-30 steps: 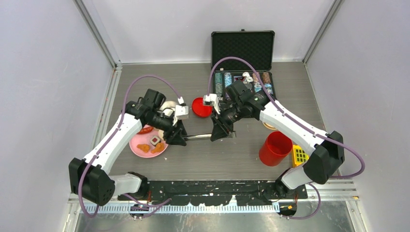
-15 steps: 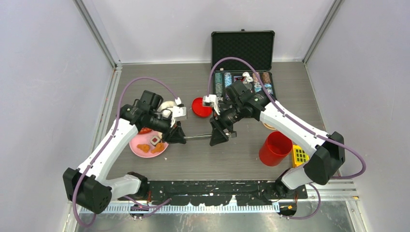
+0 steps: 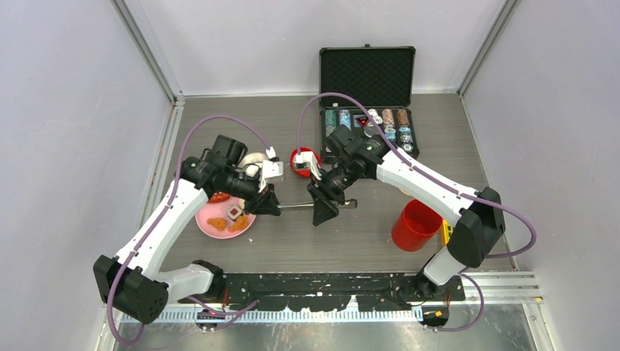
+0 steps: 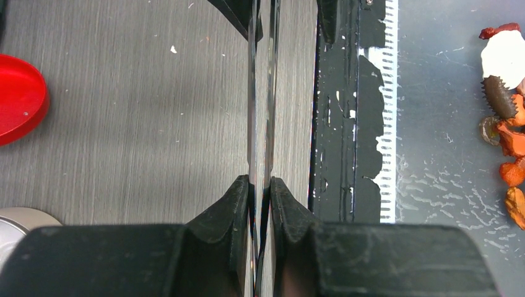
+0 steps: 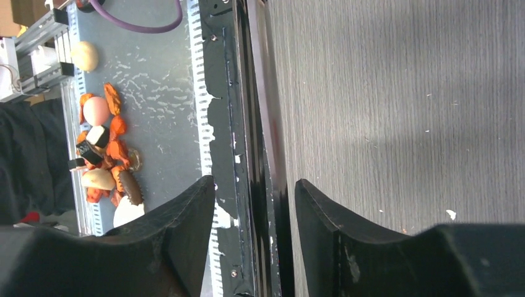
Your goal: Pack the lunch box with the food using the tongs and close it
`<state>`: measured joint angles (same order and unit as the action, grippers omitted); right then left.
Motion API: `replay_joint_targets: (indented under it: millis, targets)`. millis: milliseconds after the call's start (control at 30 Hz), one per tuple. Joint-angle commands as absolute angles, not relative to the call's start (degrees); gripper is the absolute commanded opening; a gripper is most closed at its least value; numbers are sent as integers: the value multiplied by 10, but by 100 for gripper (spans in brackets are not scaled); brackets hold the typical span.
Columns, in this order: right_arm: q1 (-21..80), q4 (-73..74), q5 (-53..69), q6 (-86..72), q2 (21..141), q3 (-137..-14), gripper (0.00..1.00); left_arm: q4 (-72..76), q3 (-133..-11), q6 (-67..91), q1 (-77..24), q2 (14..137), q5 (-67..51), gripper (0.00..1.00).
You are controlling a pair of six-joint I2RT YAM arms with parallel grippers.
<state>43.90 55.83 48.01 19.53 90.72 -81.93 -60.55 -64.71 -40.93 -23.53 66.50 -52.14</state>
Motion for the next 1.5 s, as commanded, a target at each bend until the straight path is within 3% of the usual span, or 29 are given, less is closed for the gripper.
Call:
replay_joint_targets:
  millis: [0, 433, 533, 667, 800, 933, 1200, 1467]
  targets:
    - [440, 551, 479, 187, 902, -845, 53, -606, -666, -407, -238, 654, -528, 8]
    - [441, 543, 472, 184, 901, -844, 28, -598, -661, -391, -238, 646, -525, 11]
    - [440, 544, 464, 184, 895, -845, 25, -610, -682, -380, -238, 646, -495, 31]
    - [441, 542, 440, 188, 881, -845, 25, -615, -722, -330, -204, 631, -463, 66]
    - [441, 525, 384, 178, 871, -845, 25, -546, -730, -228, -92, 594, -526, 86]
    - [443, 499, 319, 165, 872, -851, 28, -487, -739, -125, -17, 596, -520, 96]
    - [475, 485, 220, 167, 922, -895, 32, -407, -714, -4, 96, 622, -532, 98]
    - [506, 463, 155, 154, 981, -933, 33, -404, -707, -3, 123, 641, -520, 98]
